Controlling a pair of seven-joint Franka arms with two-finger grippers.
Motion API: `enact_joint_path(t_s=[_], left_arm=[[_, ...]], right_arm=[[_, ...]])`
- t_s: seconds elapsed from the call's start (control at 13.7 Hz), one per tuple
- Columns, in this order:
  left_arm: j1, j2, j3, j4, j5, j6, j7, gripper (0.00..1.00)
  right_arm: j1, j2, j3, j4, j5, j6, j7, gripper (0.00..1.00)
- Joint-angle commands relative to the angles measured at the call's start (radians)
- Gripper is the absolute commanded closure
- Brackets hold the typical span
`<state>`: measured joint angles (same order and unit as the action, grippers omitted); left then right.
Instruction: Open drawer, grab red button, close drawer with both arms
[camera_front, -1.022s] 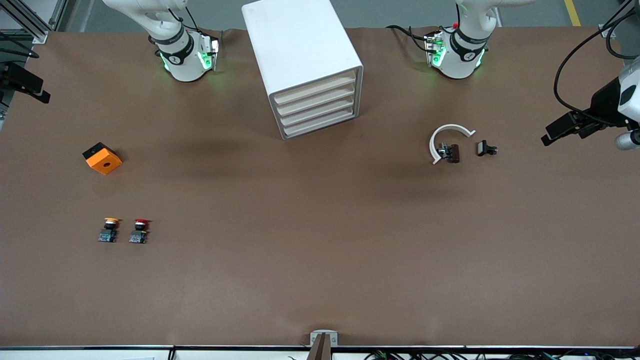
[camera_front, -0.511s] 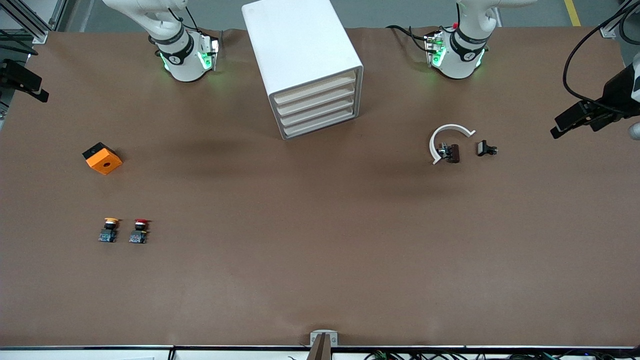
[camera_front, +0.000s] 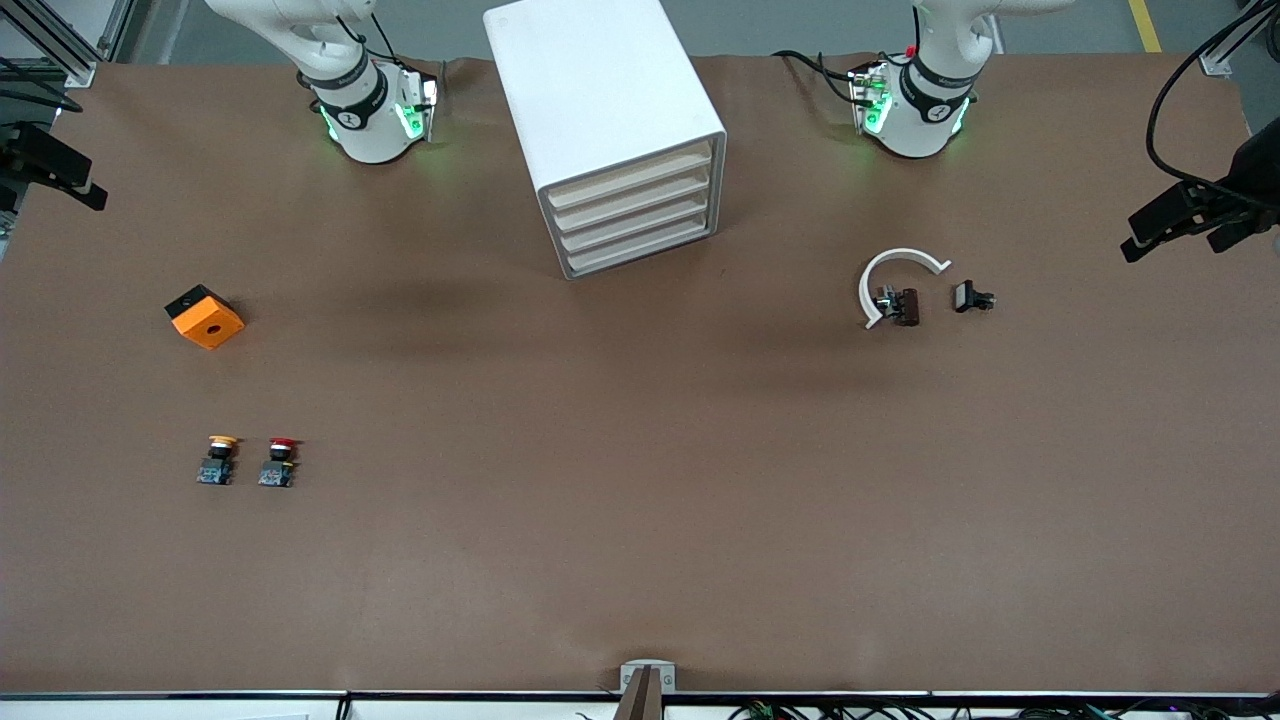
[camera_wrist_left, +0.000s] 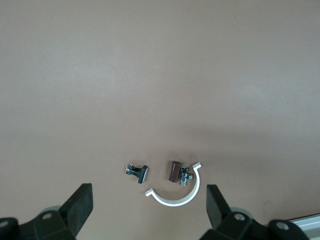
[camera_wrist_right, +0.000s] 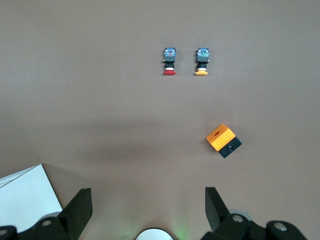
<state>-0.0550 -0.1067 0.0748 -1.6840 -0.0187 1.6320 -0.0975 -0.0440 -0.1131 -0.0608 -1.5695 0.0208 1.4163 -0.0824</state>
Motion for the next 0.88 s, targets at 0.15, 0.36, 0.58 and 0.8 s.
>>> enact_joint_path(t_s=[0.15, 0.36, 0.58, 0.8], left_arm=[[-0.009, 0.005, 0.01, 0.026, 0.013, -0.026, 0.032, 0.0], [-0.011, 0.007, 0.01, 0.024, 0.013, -0.027, 0.032, 0.0], [-0.011, 0.012, 0.01, 0.026, 0.013, -0.027, 0.032, 0.0], [-0.013, 0.015, 0.008, 0.029, 0.013, -0.027, 0.024, 0.0]], right_arm=[[-0.004, -0.039, -0.005, -0.041, 0.007, 0.021, -0.013, 0.0], [-0.005, -0.042, -0.007, -0.043, 0.005, 0.021, -0.014, 0.0], [-0.002, -0.057, -0.005, -0.066, 0.005, 0.026, -0.014, 0.0], [0.0, -0.057, -0.002, -0.066, 0.005, 0.029, -0.013, 0.0]])
